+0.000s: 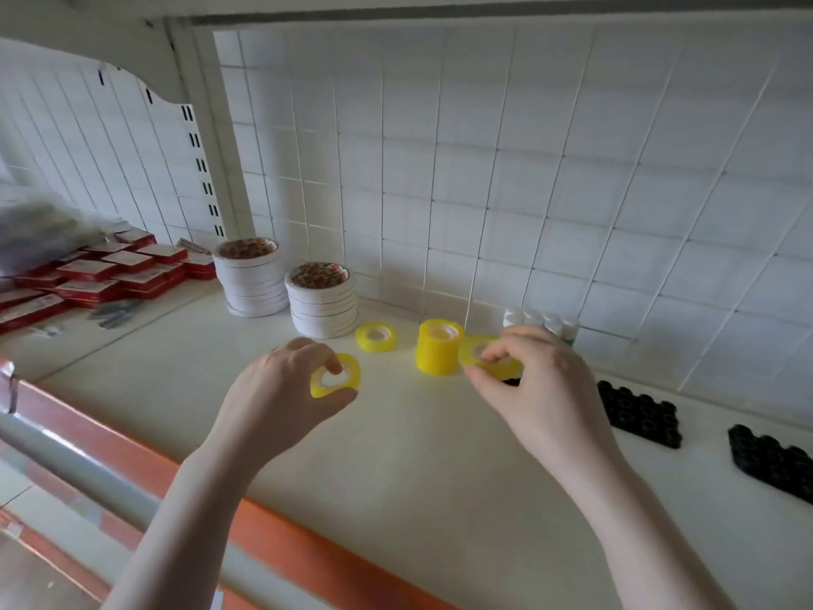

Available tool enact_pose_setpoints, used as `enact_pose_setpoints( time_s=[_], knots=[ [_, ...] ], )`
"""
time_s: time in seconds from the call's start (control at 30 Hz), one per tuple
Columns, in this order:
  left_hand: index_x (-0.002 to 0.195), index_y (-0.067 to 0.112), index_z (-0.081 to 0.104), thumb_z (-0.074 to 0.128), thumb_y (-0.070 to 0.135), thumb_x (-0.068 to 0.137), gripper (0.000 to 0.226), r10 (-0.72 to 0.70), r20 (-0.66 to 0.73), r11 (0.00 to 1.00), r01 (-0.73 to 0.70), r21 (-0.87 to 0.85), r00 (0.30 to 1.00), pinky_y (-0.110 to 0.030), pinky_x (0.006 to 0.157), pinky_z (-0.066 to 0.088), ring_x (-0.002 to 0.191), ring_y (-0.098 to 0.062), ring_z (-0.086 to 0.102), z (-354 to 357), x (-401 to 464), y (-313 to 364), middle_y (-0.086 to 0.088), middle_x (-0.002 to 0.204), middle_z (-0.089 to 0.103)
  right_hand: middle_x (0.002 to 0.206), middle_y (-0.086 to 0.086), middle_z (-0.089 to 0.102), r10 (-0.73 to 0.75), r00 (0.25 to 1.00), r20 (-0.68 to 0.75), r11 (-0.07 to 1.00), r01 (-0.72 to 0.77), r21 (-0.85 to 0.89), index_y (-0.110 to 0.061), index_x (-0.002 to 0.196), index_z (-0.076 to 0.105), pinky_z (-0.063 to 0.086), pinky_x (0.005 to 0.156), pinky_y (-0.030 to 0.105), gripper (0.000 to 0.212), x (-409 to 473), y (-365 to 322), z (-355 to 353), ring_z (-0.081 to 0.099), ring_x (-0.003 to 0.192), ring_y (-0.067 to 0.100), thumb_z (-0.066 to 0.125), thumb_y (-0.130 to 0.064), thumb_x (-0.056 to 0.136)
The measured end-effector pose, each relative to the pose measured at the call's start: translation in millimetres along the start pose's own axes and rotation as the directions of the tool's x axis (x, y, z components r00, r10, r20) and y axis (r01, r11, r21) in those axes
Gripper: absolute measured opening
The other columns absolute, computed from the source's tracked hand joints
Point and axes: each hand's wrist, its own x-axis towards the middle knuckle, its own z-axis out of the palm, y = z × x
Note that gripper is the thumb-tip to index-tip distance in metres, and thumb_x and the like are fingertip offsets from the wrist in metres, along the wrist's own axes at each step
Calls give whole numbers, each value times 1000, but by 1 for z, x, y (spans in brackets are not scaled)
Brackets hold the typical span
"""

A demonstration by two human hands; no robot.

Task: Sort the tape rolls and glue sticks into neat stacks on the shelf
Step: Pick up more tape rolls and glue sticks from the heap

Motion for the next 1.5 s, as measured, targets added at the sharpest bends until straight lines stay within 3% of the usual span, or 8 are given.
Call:
enact_pose_setpoints(
  time_s=[0.4,0.57,0.7,0.87,1.13,1.3,1.4,1.5],
  knots=[
    [89,27,62,71,46,73,27,35,125,997,-26,-68,992,-34,69,47,83,-18,59,6,34,-72,13,97,57,102,1,62,56,993,102,993,-45,-110,-13,83,69,31,75,22,16,80,-27,73,57,97,19,72,-28,78],
    [89,27,62,71,44,74,25,14,135,994,1,-110,991,-35,71,48,84,-18,58,3,38,-90,11,98,58,104,2,60,50,970,236,992,-21,-126,-14,84,68,33,75,24,15,95,-38,112,57,96,21,71,-27,79],
    [90,26,62,70,44,75,25,-1,129,988,21,-155,992,-32,71,45,86,-17,56,7,38,-91,12,100,58,107,2,58,87,922,378,985,-22,-173,-15,85,67,43,82,29,16,101,-35,133,57,97,23,71,-30,79],
    [92,28,62,69,45,76,25,-45,113,975,69,-213,993,-29,73,43,87,-13,54,9,37,-94,16,101,55,96,-1,51,109,884,455,973,-2,-230,-16,91,66,35,71,27,18,106,-33,144,54,94,22,69,-31,83],
    [91,29,62,69,46,76,24,-52,116,965,81,-251,992,-28,74,44,87,-11,55,9,37,-94,17,101,56,91,-1,62,143,836,529,971,-16,-237,-24,81,62,42,67,28,18,114,-36,141,55,78,17,74,-35,75],
    [92,29,63,69,47,76,25,-62,125,960,93,-263,990,-27,76,43,90,-10,55,9,37,-94,18,101,55,90,-2,59,150,820,552,969,-11,-246,-24,82,60,45,71,30,19,114,-38,143,54,80,17,74,-33,75],
    [92,29,63,69,47,75,25,-65,131,958,99,-271,989,-27,76,43,90,-9,55,9,37,-94,18,101,55,100,-1,56,155,798,582,967,0,-257,-24,96,55,47,81,32,32,116,-38,144,54,94,20,75,-32,72],
    [92,30,63,69,47,75,25,-70,135,957,105,-269,988,-27,77,43,90,-9,55,9,36,-95,18,101,55,125,4,50,176,756,630,957,19,-290,-22,131,44,44,92,36,69,118,-40,143,50,113,23,74,-33,70]
  ],
)
